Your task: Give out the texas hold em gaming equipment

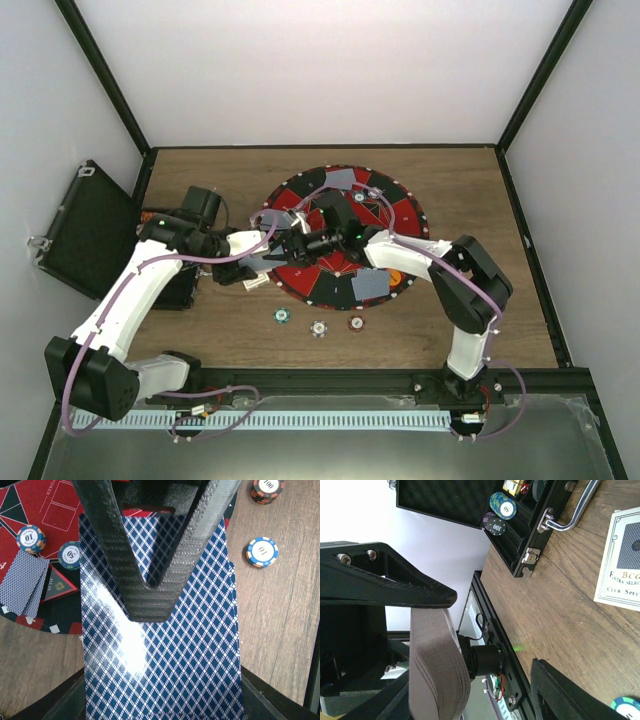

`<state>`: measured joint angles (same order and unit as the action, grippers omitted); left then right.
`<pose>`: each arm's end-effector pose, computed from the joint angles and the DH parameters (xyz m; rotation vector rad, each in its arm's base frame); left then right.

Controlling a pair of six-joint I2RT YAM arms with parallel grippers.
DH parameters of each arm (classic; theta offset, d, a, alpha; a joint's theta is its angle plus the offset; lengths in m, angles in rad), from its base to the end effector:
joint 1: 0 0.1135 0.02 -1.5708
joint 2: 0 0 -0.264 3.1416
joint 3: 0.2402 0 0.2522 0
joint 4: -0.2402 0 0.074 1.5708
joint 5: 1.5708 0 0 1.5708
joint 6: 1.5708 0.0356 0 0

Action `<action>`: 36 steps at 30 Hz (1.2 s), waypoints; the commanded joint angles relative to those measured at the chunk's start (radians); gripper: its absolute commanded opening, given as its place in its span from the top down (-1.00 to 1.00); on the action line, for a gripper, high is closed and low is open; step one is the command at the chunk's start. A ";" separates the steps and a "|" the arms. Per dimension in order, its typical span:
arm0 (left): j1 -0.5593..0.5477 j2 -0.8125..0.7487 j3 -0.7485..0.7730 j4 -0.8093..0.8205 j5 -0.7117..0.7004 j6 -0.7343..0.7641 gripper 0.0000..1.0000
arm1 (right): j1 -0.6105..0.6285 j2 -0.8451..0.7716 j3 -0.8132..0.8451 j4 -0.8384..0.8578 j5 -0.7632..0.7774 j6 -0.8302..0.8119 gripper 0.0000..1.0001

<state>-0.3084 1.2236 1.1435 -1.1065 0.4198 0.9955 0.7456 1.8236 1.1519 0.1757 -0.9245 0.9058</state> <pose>0.2043 -0.0803 0.3032 1.6767 2.0176 -0.3541 0.2739 0.2916 0.2182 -0.5122 2.4206 1.8401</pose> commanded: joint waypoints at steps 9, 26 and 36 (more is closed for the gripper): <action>-0.004 -0.016 0.002 0.021 0.041 0.006 0.91 | -0.032 -0.102 -0.022 -0.130 0.109 -0.035 0.59; -0.005 -0.024 -0.041 0.043 -0.010 -0.002 0.90 | -0.169 -0.155 0.103 -0.532 0.218 -0.345 0.99; -0.004 -0.022 -0.057 0.057 0.006 -0.025 0.90 | -0.168 0.072 0.426 -0.841 0.892 -0.733 0.99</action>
<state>-0.3084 1.2198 1.0973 -1.0718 0.3973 0.9833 0.5514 1.8194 1.4948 -0.5419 -0.3931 0.3740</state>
